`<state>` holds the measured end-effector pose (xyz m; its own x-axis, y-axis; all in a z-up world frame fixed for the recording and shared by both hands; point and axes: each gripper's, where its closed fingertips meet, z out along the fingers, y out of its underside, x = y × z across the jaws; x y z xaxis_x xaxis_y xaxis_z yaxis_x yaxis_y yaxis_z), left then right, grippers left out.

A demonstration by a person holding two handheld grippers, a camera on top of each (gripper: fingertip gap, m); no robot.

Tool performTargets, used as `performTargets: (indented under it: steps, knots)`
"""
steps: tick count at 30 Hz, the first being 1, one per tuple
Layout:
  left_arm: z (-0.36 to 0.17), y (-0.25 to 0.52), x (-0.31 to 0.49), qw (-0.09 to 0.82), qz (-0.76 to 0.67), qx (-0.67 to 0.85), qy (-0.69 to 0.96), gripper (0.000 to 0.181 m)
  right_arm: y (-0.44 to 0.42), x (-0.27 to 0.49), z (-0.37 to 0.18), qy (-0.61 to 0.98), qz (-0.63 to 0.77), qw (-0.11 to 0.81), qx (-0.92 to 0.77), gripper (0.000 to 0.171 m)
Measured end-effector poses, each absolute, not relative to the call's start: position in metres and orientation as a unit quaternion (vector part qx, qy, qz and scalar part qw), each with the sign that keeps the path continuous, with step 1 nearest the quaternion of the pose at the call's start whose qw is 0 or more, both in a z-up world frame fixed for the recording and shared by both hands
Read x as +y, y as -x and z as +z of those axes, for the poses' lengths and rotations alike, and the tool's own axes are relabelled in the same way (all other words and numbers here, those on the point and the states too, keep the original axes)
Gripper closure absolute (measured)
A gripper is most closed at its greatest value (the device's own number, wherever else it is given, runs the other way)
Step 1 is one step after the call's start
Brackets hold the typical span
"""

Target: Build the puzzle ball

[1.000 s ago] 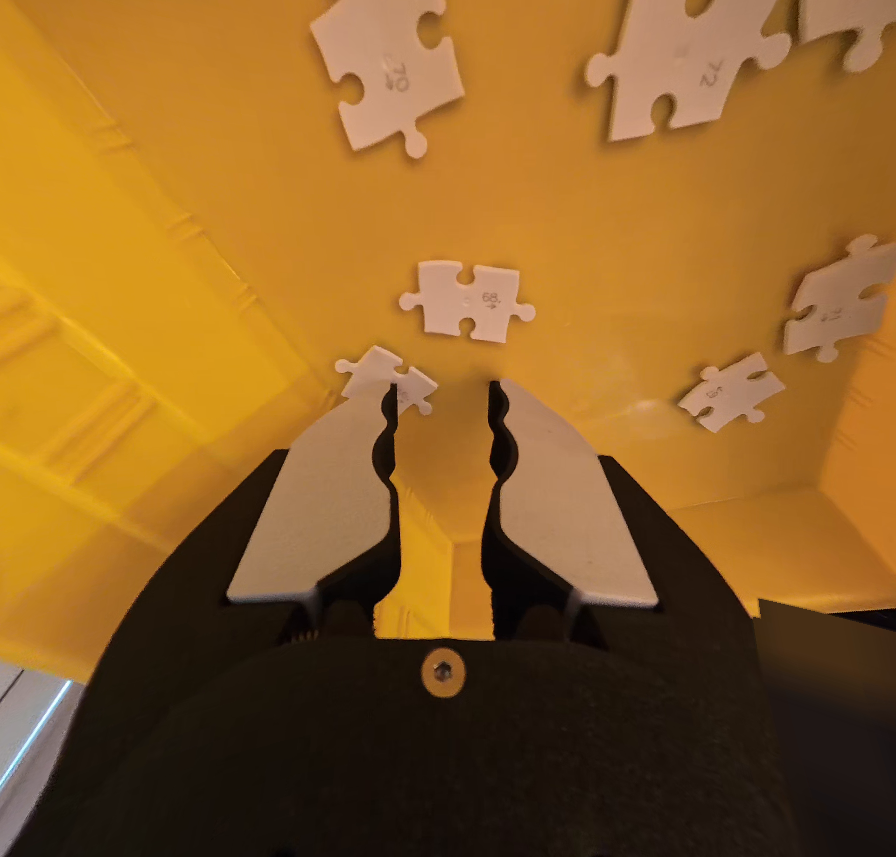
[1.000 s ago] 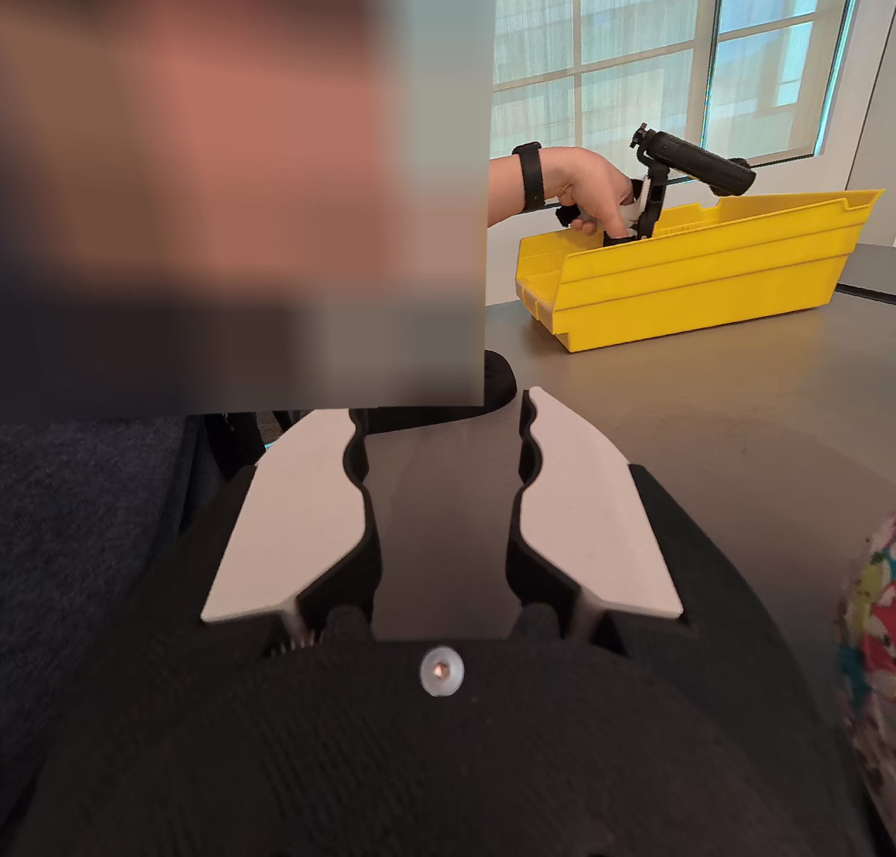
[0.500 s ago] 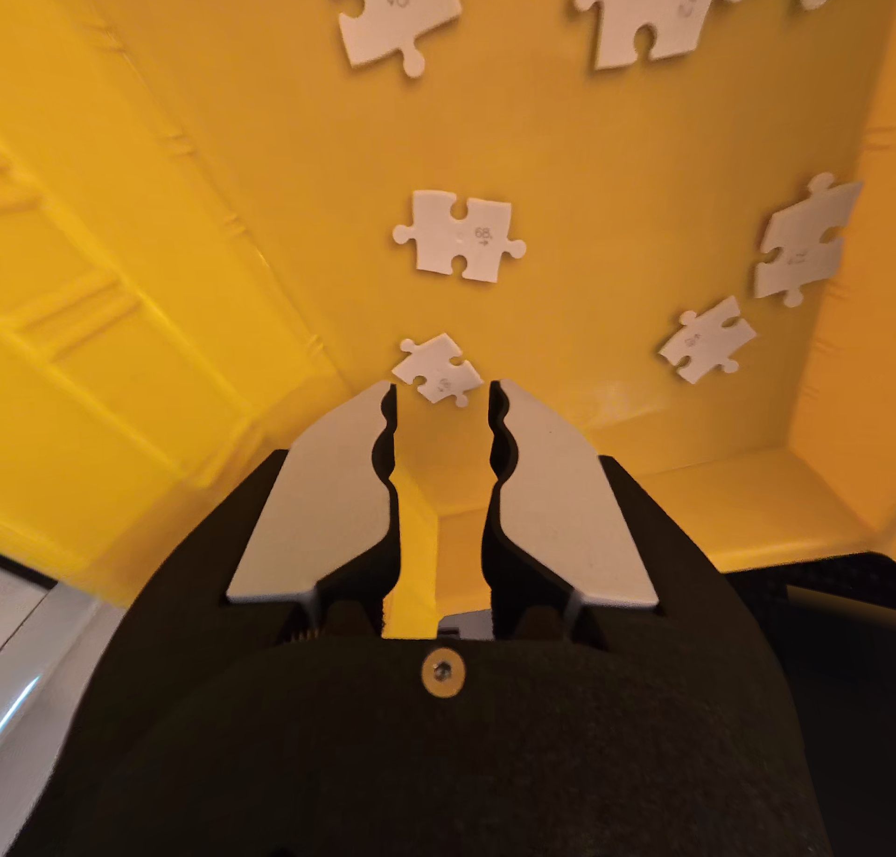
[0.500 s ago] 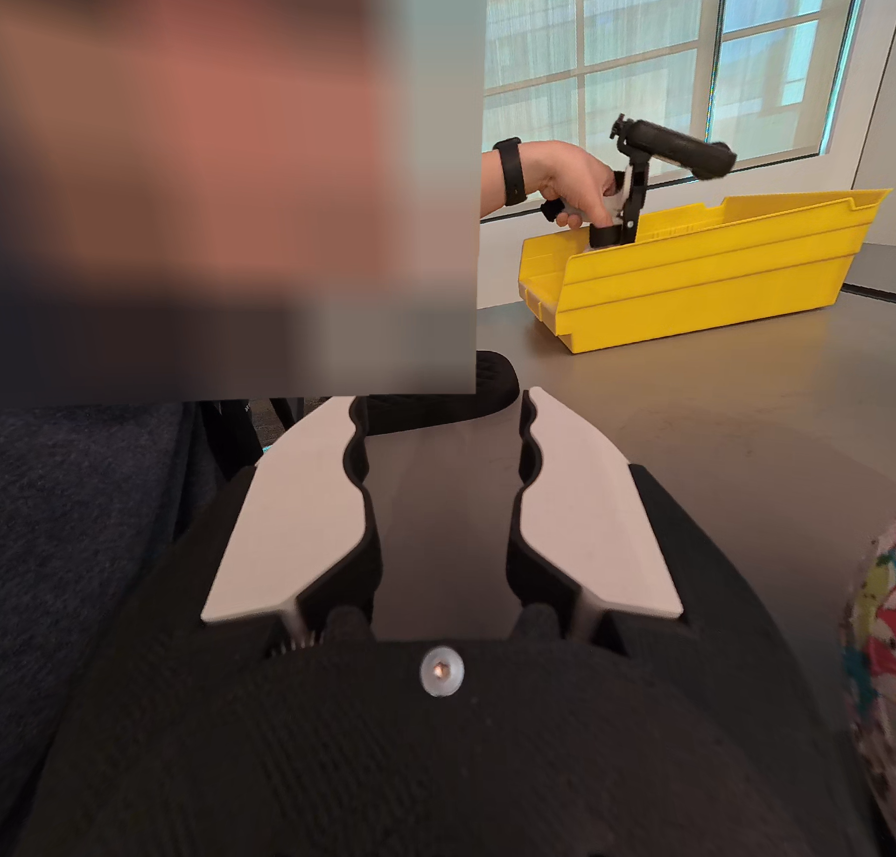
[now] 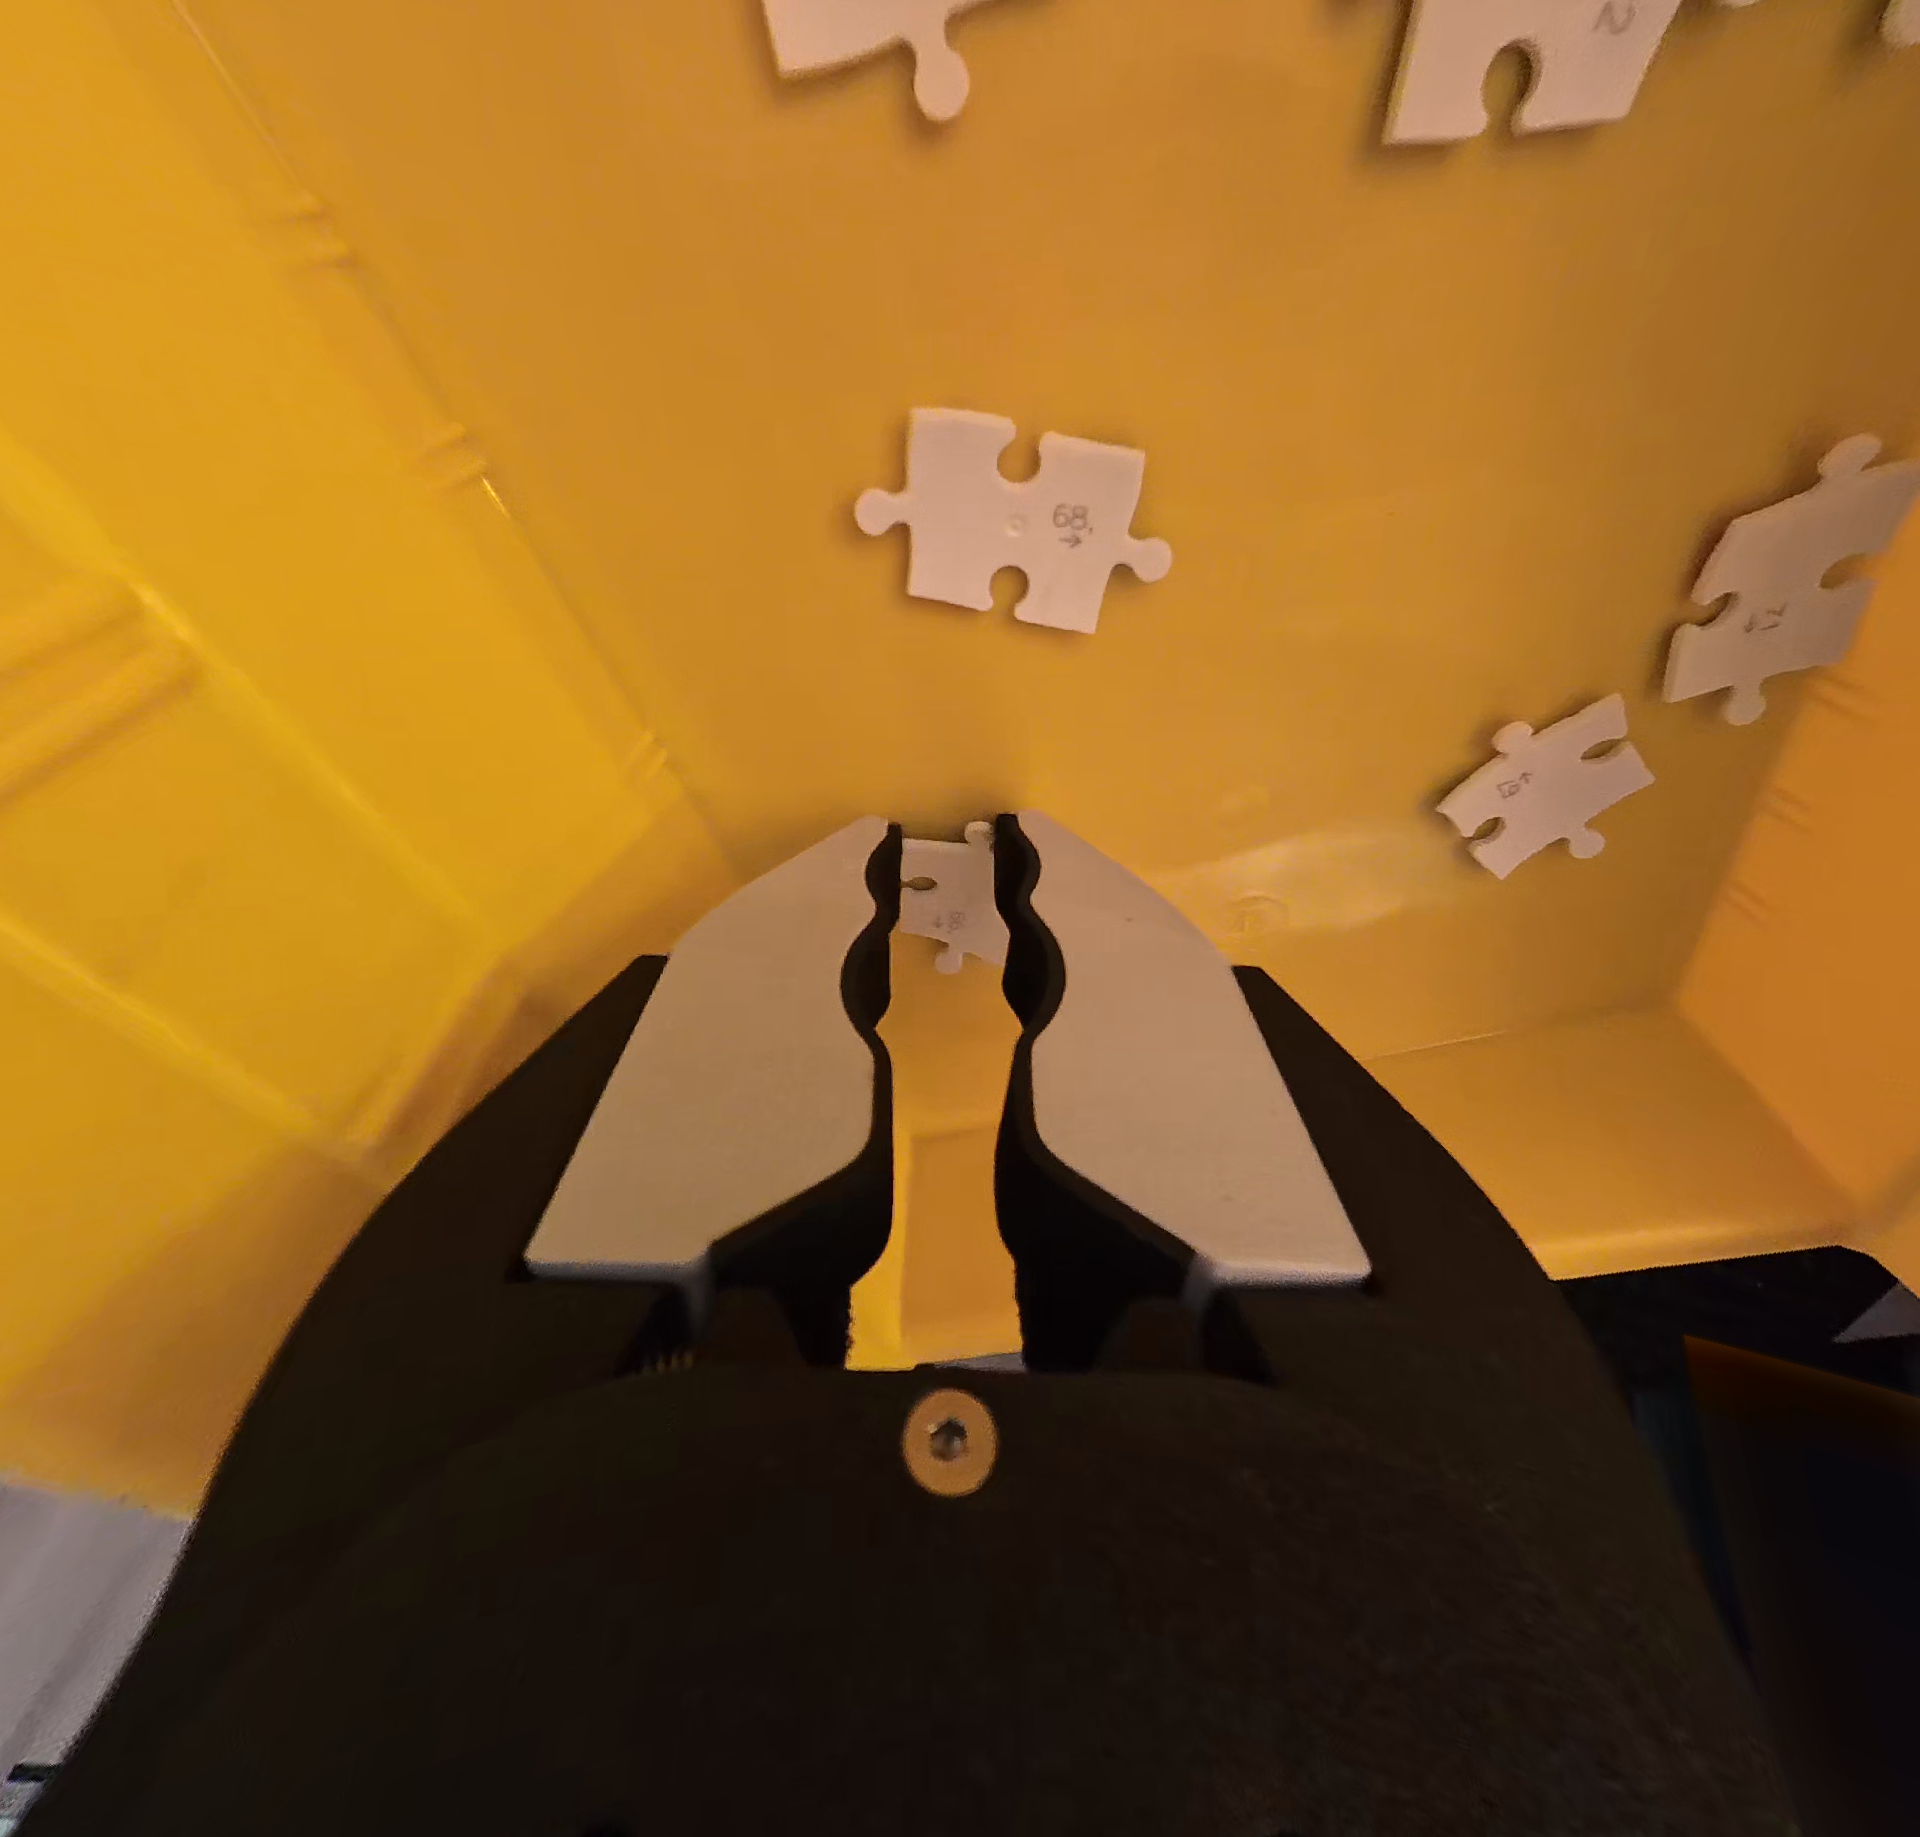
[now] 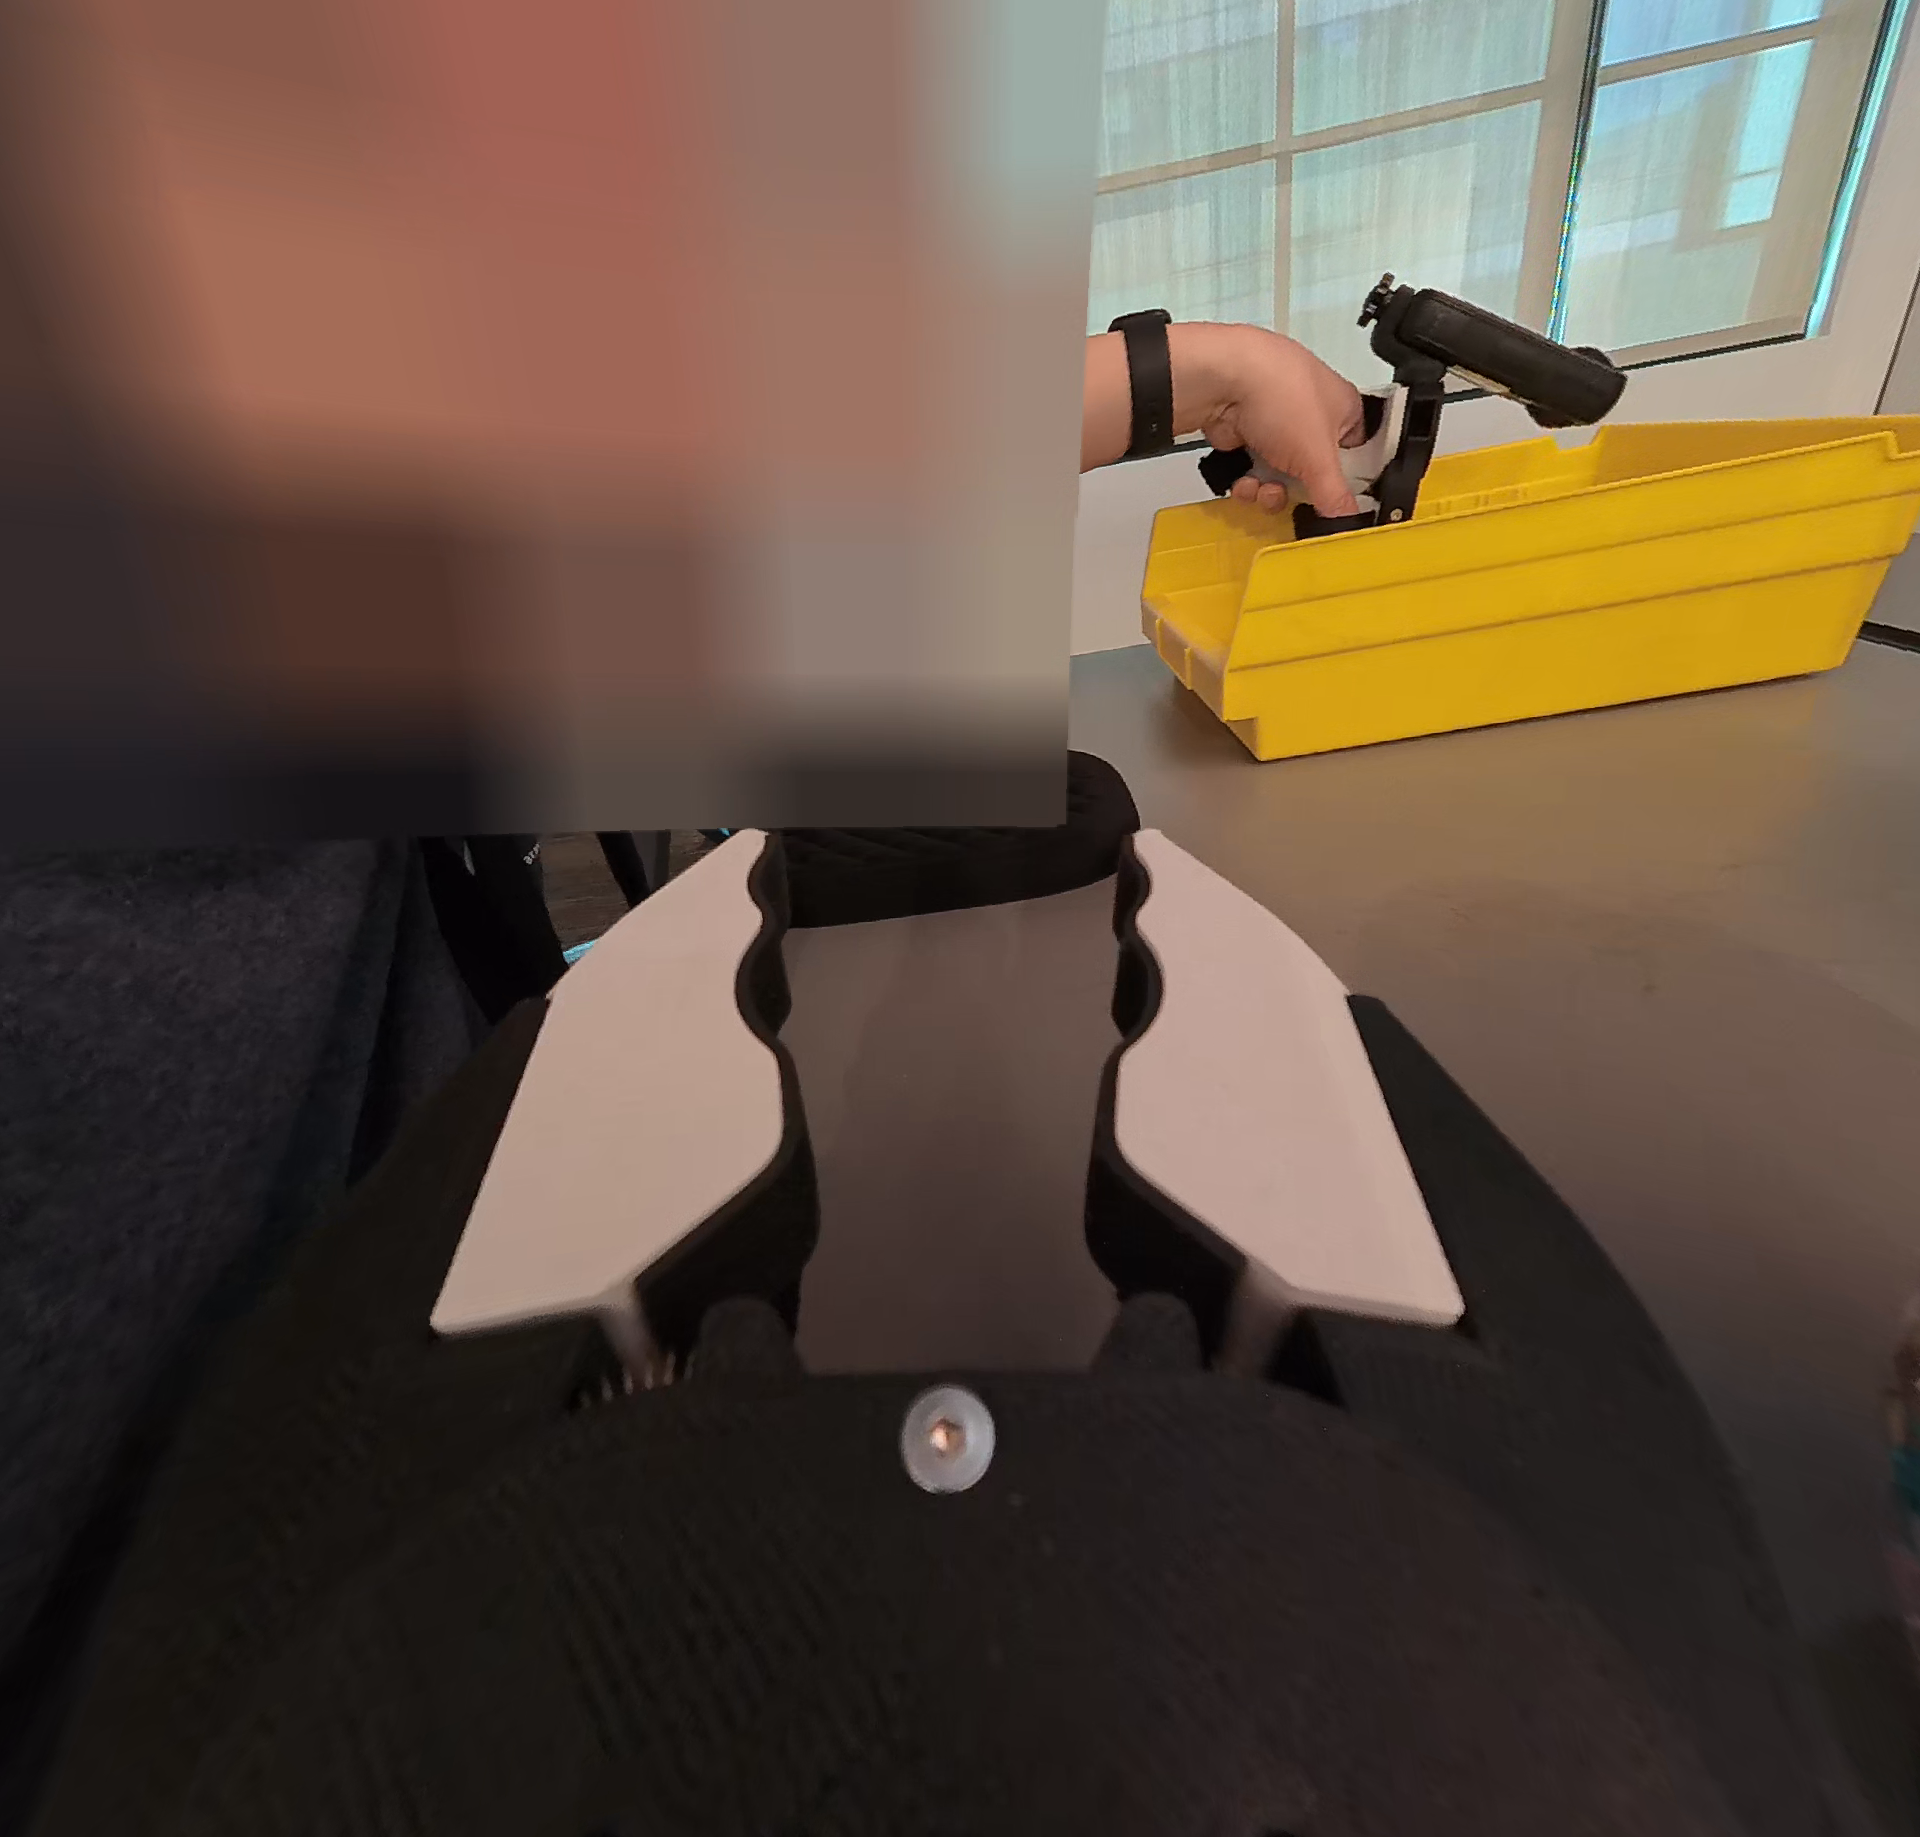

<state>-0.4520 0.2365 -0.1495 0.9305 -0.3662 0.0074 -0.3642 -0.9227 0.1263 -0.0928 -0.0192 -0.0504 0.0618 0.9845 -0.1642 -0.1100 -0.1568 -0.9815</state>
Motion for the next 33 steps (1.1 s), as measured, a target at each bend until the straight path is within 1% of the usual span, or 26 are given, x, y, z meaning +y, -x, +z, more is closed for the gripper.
performTargets:
  steps: [4,10,16,21,23,27,30,33]
  knots:
    - [-0.148,0.452,0.232,0.055,-0.014,-0.192,-0.980,0.164,0.093,-0.021,-0.050,0.527,0.547,0.501,-0.415,0.110]
    - [-0.130,0.446,0.246,-0.019,-0.008,-0.194,-0.981,0.165,0.096,-0.027,-0.051,0.524,0.545,0.496,-0.427,0.110]
    - [-0.088,0.417,0.230,-0.107,0.083,-0.181,-0.974,0.164,0.099,-0.028,-0.053,0.527,0.537,0.494,-0.435,0.110]
    - [-0.028,0.349,0.182,-0.194,0.186,-0.195,-0.943,0.164,0.105,-0.007,-0.054,0.574,0.481,0.527,-0.402,0.111]
    - [-0.005,0.312,0.158,-0.226,0.210,-0.215,-0.927,0.164,0.112,0.004,-0.044,0.601,0.462,0.540,-0.367,0.111]
    - [0.028,0.236,0.111,-0.279,0.238,-0.247,-0.897,0.164,0.129,0.014,-0.001,0.606,0.431,0.588,-0.320,0.114]
    - [0.043,0.186,0.080,-0.307,0.268,-0.246,-0.879,0.164,0.138,0.011,0.041,0.576,0.407,0.650,-0.285,0.119]
    - [0.053,0.154,0.055,-0.327,0.273,-0.245,-0.871,0.164,0.140,0.012,0.058,0.576,0.370,0.681,-0.258,0.123]
